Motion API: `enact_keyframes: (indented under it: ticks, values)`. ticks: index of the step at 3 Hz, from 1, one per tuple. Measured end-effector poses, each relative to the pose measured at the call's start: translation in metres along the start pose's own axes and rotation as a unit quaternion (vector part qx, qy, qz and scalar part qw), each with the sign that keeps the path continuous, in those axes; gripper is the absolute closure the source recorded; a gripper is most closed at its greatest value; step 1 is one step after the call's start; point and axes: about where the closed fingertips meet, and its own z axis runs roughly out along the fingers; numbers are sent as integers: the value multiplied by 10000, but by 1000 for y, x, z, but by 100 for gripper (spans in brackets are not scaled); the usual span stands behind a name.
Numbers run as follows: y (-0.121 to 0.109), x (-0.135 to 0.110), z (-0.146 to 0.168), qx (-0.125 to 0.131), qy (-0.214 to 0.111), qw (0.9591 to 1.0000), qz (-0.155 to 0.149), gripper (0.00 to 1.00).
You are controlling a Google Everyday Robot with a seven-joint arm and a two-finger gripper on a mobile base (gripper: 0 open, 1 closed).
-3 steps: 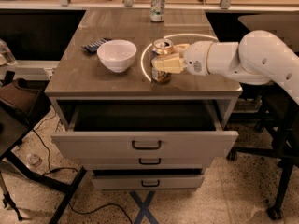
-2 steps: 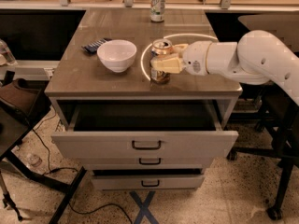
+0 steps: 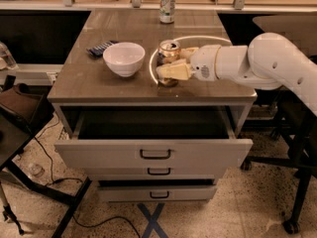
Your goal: Move orange can near white bowl
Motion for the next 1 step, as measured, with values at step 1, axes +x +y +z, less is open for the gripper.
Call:
enact_keyframes:
  ticks: [1]
  values:
    - [1,0,1,-11,-1,10000,-2,0]
